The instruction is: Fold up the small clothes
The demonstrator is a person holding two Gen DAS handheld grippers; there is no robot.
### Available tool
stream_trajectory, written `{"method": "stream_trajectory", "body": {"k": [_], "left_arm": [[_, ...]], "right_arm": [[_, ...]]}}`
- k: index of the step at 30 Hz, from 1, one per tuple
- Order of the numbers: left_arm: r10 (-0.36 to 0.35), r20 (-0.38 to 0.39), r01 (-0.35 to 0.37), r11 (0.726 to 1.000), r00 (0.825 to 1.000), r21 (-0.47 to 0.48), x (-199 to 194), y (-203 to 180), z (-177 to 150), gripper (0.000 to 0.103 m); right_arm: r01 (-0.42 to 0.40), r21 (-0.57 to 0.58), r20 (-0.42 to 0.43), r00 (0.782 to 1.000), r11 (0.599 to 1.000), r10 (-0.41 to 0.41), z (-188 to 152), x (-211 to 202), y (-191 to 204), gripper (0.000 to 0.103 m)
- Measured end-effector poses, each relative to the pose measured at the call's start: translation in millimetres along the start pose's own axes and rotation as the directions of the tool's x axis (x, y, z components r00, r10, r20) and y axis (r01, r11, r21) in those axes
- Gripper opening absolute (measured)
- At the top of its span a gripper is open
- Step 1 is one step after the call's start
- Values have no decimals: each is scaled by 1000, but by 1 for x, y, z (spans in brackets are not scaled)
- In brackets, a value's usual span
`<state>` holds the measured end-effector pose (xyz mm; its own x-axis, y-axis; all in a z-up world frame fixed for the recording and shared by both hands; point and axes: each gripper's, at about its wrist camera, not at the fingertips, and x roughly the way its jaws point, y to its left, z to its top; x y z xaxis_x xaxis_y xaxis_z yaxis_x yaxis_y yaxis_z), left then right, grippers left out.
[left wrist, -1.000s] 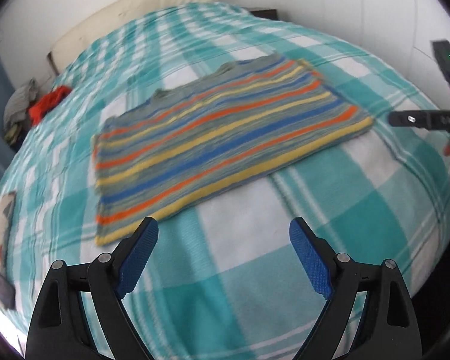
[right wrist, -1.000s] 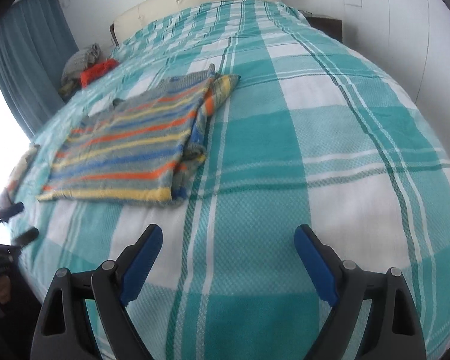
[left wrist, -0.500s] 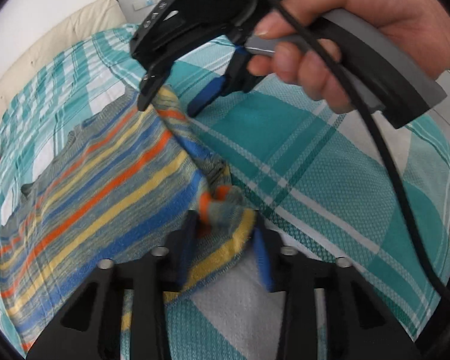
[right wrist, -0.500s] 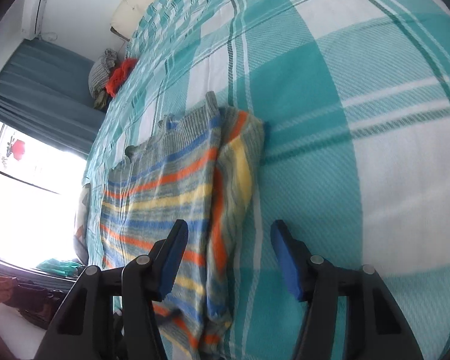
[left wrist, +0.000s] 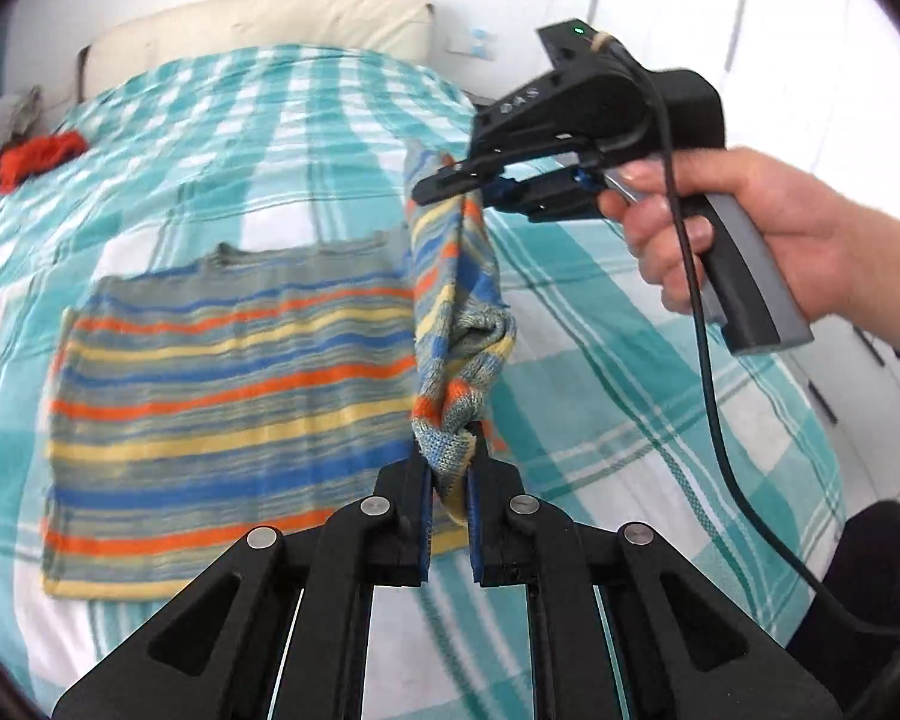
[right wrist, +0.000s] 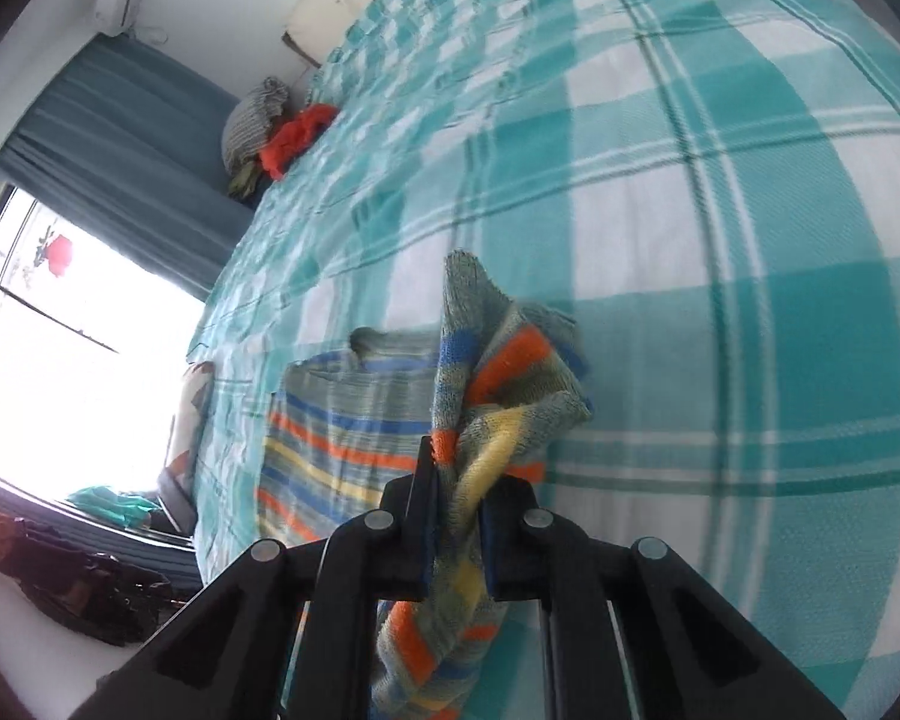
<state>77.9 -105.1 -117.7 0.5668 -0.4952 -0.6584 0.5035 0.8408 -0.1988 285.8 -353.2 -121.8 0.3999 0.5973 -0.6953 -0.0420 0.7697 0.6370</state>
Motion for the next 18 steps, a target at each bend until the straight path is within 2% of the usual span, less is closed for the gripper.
{"method": "stream_trajectory", "body": {"k": [3,8,12,15,16,17,18], "left_arm": [[35,2,-35,987,999,-156,-24,51,-8,7],[126,-26,-128,947,992,-294,-32,116,-30,7],[129,-53,-140,905,990,-403,-30,156,-46,7],[142,-68,-157,886,988,-435,-24,174,-50,9],[139,-82,-161,882,987,-444,-23,178,-52,13],[133,-98,-163,874,986,-458,-21,182,-53,20],[127,-102,-160,864,987,-477,-23,185,-55,22]], "right_arm": [[-52,-57,-17,999,997,51,-2,32,55,11],[-32,-140,-89,996,990,20,-10,118,128,11],[0,-175,-128,991,985,-23,-19,172,163,11],[47,-199,-136,988,979,-75,-23,199,175,12],[53,-197,-134,988,979,-80,-25,205,178,12],[55,-199,-132,988,978,-82,-28,209,180,18],[58,-197,-125,989,979,-84,-29,214,181,21]]}}
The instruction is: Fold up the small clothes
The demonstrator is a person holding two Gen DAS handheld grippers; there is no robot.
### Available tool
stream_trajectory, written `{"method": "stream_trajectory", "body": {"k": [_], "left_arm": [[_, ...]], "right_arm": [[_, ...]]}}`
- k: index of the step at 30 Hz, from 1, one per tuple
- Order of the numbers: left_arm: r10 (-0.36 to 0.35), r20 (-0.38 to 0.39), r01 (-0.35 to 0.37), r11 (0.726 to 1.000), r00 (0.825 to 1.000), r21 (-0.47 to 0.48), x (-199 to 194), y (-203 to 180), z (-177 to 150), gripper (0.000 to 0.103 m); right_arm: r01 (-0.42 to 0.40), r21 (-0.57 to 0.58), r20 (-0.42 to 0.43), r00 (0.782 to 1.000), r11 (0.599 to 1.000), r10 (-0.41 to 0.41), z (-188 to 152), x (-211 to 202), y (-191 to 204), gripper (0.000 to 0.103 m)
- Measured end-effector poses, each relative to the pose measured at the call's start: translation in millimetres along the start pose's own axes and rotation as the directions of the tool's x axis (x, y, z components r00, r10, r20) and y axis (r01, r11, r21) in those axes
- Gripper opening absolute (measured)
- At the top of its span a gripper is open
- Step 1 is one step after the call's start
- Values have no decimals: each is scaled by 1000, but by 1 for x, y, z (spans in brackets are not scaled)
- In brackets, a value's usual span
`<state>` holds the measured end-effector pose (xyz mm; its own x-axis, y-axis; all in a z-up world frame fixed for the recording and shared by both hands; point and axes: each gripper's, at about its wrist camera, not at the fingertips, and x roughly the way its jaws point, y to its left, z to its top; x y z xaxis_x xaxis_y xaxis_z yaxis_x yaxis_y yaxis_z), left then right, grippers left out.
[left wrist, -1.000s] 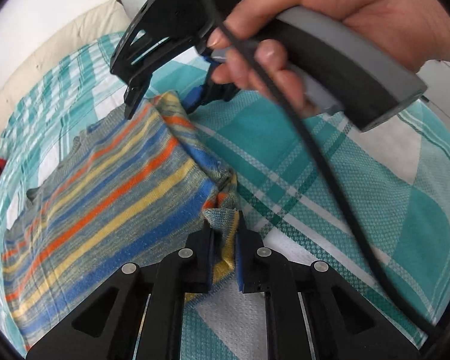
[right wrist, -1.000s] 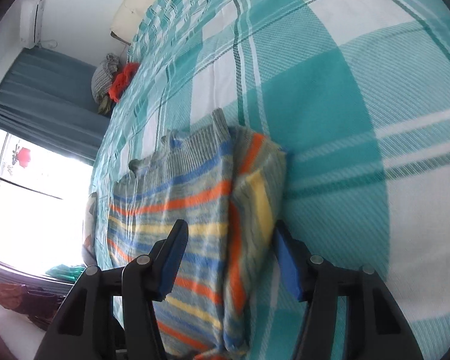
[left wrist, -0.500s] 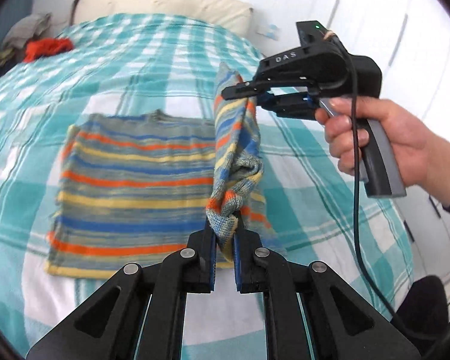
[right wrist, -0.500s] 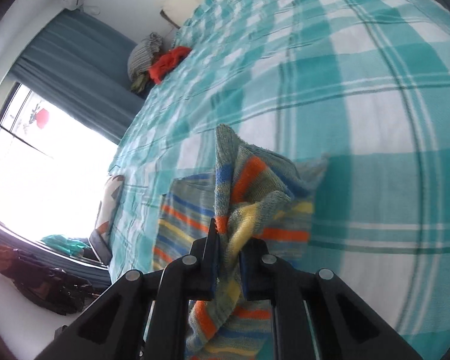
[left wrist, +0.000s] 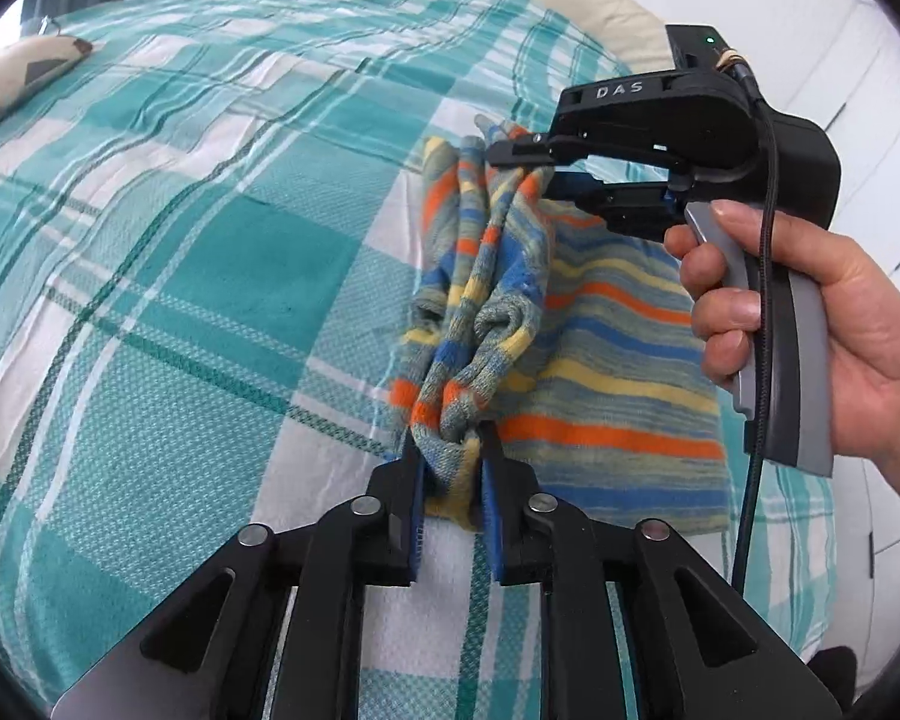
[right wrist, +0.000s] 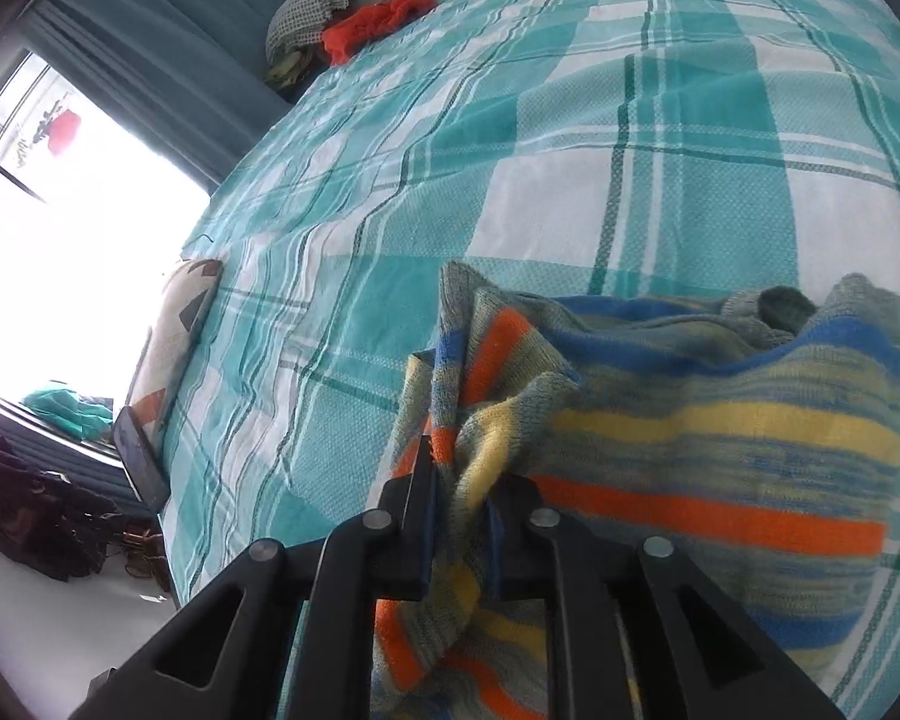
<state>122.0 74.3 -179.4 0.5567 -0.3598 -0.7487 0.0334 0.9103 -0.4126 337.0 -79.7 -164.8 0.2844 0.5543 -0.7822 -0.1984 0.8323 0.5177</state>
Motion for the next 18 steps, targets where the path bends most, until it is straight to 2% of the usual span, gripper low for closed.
{"method": "stream_trajectory", "body": {"k": [2,3,6,7,8,10,12,13,15,16,17,18], "left_arm": [[25,14,-24,999,1000,-34,-10,8,1,41],[27,29,-26,999,999,-46,-16,12,1,48],[-5,57,8,999,998,-46,-32,17,6,51],[-18,63,20,1000,998,-24,-36,16,9,56],[-30,71,30,1000,997,6,-39,12,10,61],[-48,99,40,996,994,82,-42,-2,18,63],[-53,102,38,989,993,141,-35,-15,31,63],[-62,90,47,986,994,159,-26,-20,39,63],[-49,40,40,981,998,191,1,-25,54,49],[-4,4,4,981,1000,194,19,-23,61,23],[45,-41,-37,984,998,177,36,-16,67,11],[44,-87,-32,990,995,137,48,-5,73,12]], "right_arm": [[-4,26,40,999,1000,3,-2,-6,-2,49],[-8,38,79,997,999,5,-2,-14,-3,50],[-22,24,162,987,999,18,-4,-49,-8,50],[-6,-3,172,985,1000,6,-8,-62,-8,50],[25,-44,175,984,999,-17,-14,-74,-8,50],[101,-154,177,981,983,-74,-34,-96,-7,50],[170,-257,175,976,951,-128,-61,-109,-5,48],[186,-307,167,976,933,-140,-75,-110,-2,44],[181,-381,126,982,906,-144,-105,-103,3,38],[160,-387,90,987,908,-135,-118,-95,0,37],[153,-380,52,988,912,-144,-130,-84,-5,36],[168,-378,13,984,911,-176,-143,-72,-11,36]]}}
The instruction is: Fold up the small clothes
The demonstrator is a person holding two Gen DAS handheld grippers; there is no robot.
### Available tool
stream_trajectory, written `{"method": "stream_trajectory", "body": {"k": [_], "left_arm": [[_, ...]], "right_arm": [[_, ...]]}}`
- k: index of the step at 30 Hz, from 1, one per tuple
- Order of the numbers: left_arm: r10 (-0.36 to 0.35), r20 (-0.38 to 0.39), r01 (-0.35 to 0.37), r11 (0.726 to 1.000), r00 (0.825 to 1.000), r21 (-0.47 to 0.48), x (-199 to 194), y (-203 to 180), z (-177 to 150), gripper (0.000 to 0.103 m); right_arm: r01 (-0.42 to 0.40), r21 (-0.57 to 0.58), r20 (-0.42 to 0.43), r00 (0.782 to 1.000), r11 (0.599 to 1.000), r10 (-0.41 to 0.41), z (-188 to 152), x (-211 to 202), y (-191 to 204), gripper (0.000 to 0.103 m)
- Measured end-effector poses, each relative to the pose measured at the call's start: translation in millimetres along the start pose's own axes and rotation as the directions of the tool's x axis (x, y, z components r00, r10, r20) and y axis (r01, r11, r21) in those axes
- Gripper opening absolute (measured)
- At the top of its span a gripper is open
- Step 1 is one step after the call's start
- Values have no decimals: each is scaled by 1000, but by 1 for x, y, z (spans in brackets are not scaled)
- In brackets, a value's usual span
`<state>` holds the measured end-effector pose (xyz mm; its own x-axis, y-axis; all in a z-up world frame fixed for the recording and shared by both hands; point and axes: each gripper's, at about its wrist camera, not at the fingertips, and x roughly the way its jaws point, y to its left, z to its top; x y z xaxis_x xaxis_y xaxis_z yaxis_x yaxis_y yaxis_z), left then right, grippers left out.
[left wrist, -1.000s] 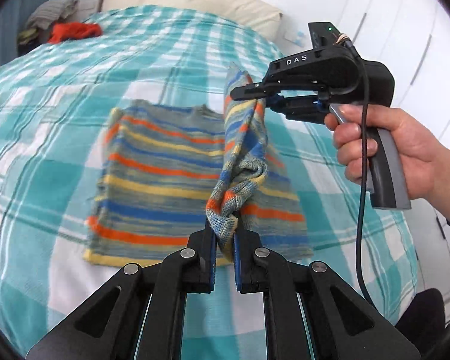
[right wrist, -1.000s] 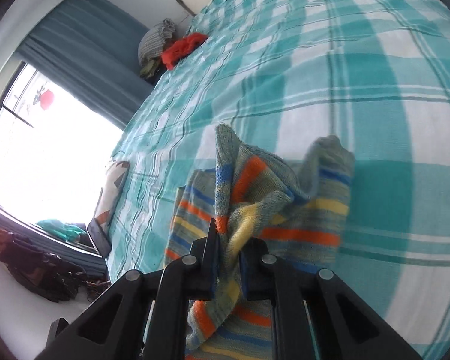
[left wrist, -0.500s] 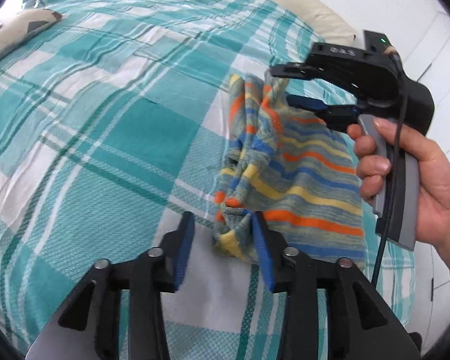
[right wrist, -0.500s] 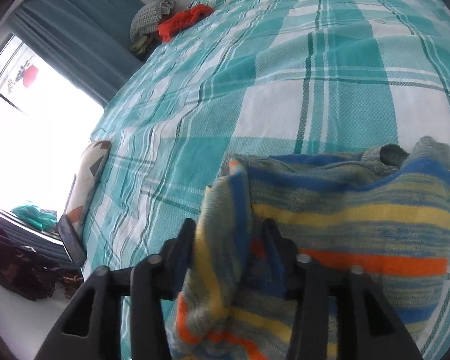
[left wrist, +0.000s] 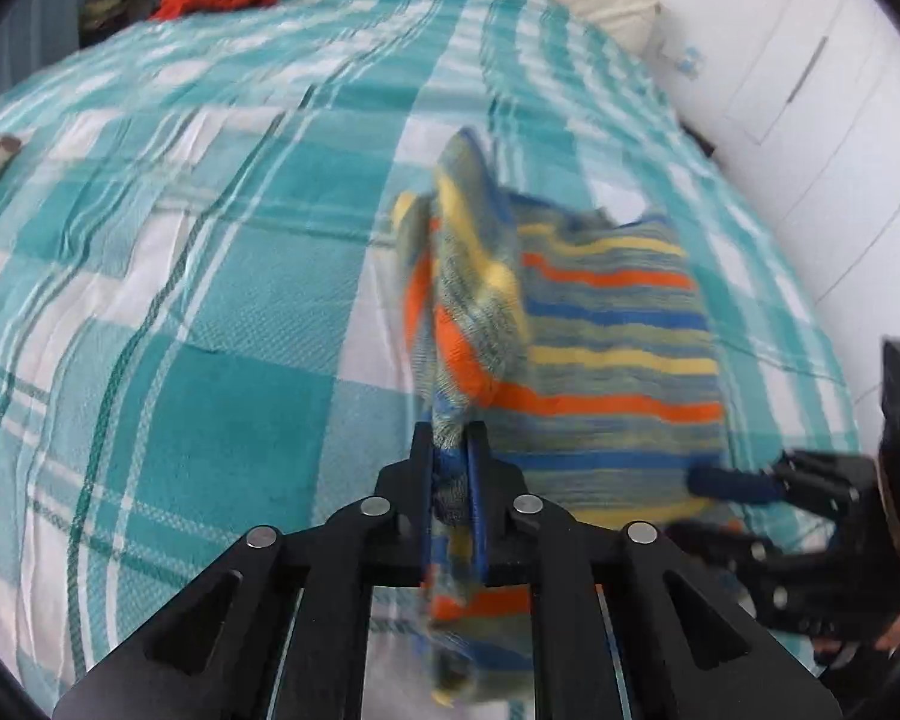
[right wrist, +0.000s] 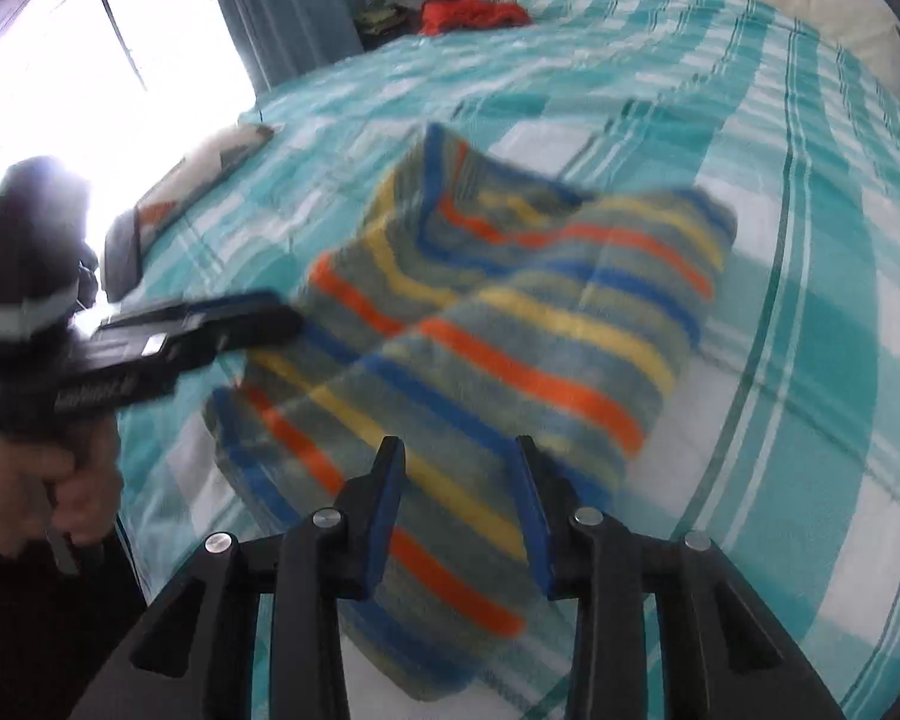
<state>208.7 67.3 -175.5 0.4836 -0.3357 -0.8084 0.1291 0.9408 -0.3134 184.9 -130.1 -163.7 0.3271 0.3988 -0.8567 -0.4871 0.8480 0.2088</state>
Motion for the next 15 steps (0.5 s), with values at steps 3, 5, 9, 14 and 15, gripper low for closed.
{"method": "stream_trajectory", "body": {"k": [3,5,9,14,15], "left_arm": [[-28,-25,27,999,999,-24,-1,18,8,16],[-8,0,8,999,1000,34,-15,15,15,17],[-82,84,77,995,993,64,-32,10,40,34],[-1,10,0,993,1000,117,23,-3,71,25],[51,-32,-48,995,998,91,41,5,75,23]], "right_arm": [[33,-50,-1,999,998,-33,-17,3,9,36],[5,-22,-8,1000,1000,-5,-10,-7,5,35],[22,20,108,994,1000,-24,29,-33,-18,35],[27,104,99,994,994,-37,78,0,-58,35],[48,131,60,997,990,-56,82,16,-68,35]]}}
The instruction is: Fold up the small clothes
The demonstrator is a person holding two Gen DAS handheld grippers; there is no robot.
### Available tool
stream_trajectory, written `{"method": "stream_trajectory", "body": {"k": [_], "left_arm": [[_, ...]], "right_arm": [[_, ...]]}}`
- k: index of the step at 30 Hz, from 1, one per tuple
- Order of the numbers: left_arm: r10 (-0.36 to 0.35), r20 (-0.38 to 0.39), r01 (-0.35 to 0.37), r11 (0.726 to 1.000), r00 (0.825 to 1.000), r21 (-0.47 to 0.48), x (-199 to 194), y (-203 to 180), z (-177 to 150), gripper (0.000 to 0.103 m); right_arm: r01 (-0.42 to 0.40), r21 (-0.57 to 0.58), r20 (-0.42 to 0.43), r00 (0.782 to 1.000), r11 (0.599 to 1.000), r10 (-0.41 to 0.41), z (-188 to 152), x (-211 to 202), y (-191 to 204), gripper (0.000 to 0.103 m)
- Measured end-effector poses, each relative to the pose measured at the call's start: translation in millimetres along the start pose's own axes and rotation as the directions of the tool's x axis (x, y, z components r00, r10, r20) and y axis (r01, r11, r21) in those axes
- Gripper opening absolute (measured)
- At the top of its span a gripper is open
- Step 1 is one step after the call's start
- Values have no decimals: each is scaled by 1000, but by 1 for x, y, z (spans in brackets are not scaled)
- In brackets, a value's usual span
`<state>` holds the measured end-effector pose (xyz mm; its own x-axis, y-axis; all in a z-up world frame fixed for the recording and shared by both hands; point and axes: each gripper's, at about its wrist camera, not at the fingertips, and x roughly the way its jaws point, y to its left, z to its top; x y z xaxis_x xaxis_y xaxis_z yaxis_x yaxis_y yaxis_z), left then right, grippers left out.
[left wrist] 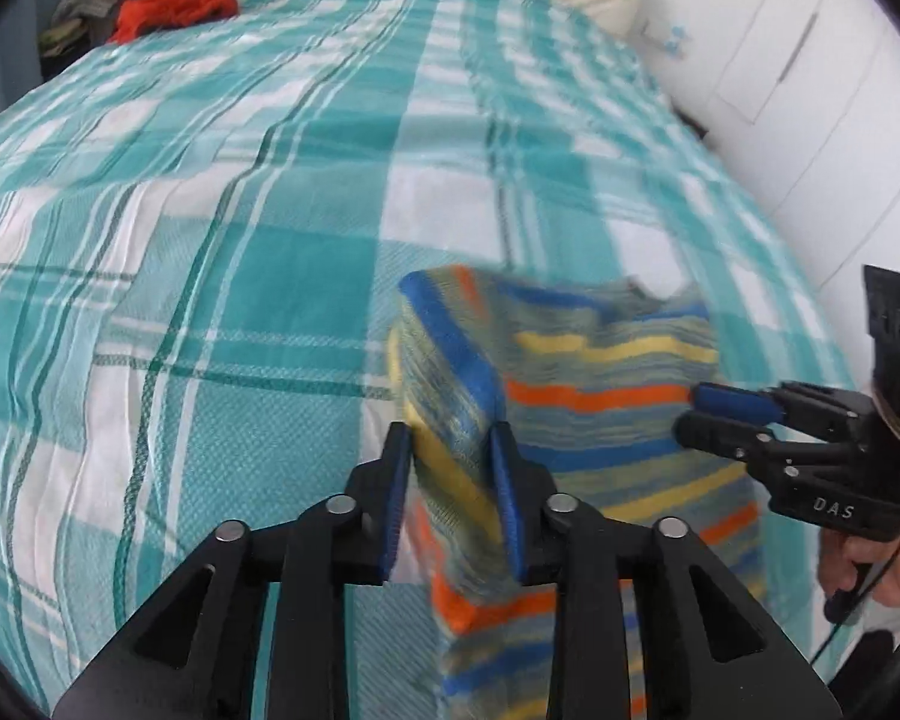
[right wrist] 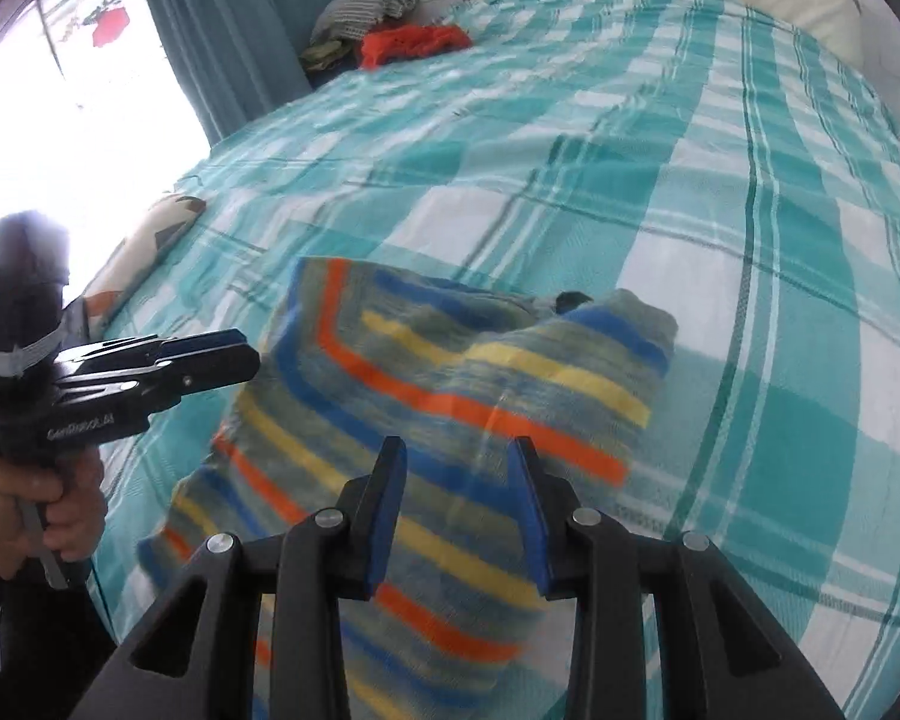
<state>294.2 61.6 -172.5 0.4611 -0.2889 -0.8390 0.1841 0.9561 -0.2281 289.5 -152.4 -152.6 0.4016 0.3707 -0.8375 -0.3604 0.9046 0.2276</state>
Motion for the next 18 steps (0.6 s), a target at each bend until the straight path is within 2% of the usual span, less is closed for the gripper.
{"method": "stream_trajectory", "body": {"k": [2,6,9,11,13,15,17,18], "left_arm": [[-17,-30,15,997,999,-79,16,15,1,24],[-28,15,29,998,1000,-64,-15,18,-1,25],[-64,56,66,997,996,-38,-56,19,-20,29],[-110,63,111,994,992,-12,-78,14,-43,41],[-121,48,119,992,992,29,-89,4,-70,42],[-80,-17,81,995,997,57,-80,-4,-95,41],[23,-99,-17,998,995,62,-61,-2,-117,25],[50,-107,-45,998,993,46,-59,3,-127,20]], "right_arm": [[53,64,-91,995,997,-47,0,35,-18,34],[59,130,-39,998,990,-54,1,25,-19,35],[58,83,21,998,995,-60,-9,-9,-4,36],[43,13,43,998,999,-43,-25,-34,13,36],[17,-41,47,999,999,-15,-48,-54,32,37],[-38,-52,15,999,998,39,-80,-62,48,37],[-68,-46,-72,995,997,65,-113,-50,58,37],[-41,-49,-112,993,998,36,-131,-44,60,37]]}}
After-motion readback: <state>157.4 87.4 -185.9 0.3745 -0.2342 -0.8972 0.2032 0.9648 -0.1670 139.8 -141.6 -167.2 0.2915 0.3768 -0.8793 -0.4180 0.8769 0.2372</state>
